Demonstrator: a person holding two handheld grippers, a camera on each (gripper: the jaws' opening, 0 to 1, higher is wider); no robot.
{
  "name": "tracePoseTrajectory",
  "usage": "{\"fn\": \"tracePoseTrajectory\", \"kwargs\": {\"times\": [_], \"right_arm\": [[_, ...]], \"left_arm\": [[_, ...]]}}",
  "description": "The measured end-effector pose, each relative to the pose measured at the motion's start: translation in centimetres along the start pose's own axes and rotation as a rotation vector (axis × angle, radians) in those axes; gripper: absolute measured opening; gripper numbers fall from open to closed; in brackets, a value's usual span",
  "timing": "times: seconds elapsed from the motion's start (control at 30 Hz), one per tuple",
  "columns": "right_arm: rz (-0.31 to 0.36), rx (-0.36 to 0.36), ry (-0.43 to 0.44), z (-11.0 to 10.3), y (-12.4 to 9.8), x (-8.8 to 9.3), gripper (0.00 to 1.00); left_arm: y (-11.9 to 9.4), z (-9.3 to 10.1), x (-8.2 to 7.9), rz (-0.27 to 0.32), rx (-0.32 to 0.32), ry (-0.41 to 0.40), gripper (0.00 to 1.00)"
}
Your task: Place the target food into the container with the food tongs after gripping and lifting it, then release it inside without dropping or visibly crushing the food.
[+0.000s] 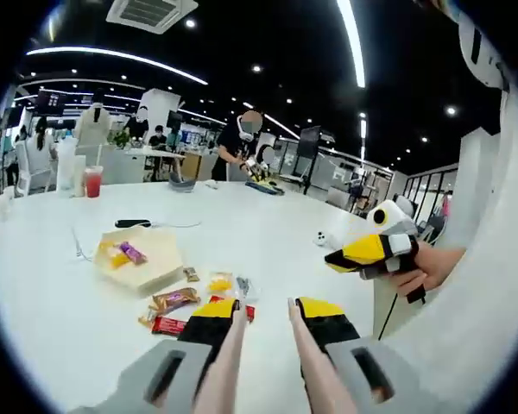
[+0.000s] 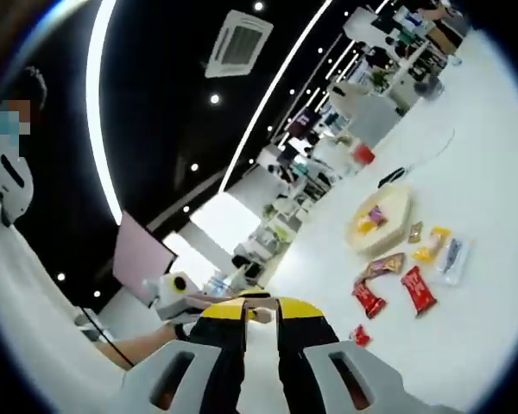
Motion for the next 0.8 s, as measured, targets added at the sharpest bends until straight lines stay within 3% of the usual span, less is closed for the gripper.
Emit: {"fn": "tracePoseTrajectory", "kwargs": {"times": [0.17,0.3,0.37,0.47,0.57,0.63,0.8], "right_arm": [[-0.010,0.056,-0.008,0.8,-0.8,0.4,0.12],[-0.030,0.084,-0.012,1.0,-1.6,0.9,0.13],[-0.045,0.087,-0.023,0.8,-1.7,1.2,0.13],[-0.079,0.091,-0.033,0.3,-1.8,2.0,0.12],[-0.093,0.103,-0.017,0.2,-2.2,2.7,0.12],[-0.096,0.108,-0.013,0.0,-2.4,3.0,0.12],[-0.086,0.110,0.020,-0.2,-3.1,3.1,0.13]], "left_arm": [[0.9,-1.2,2.1,-0.068,-0.084,0.037,0.25],[1.7,-1.9,3.2,-0.079,-0.124,0.006,0.25],[1.9,-2.9,3.9,-0.102,-0.187,0.000,0.25],[2.4,-3.7,4.5,-0.102,-0.231,-0.002,0.25],[2.9,-3.8,4.9,-0.102,-0.259,0.014,0.25],[3.2,-4.0,5.3,-0.123,-0.285,0.079,0.25],[4.1,-4.3,6.0,-0.149,-0.301,0.092,0.25]]}}
Point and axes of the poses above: the point that each gripper's makers call its tool centre point, and the gripper's own axes: y roughly forward along the fingers, z roughly to its right, x roughly out of its underside, the point moved 2 cm from there along -y, roughly backward along the fingers, and after that the axes turned 15 degrees about -y, right-handed, at the moved point
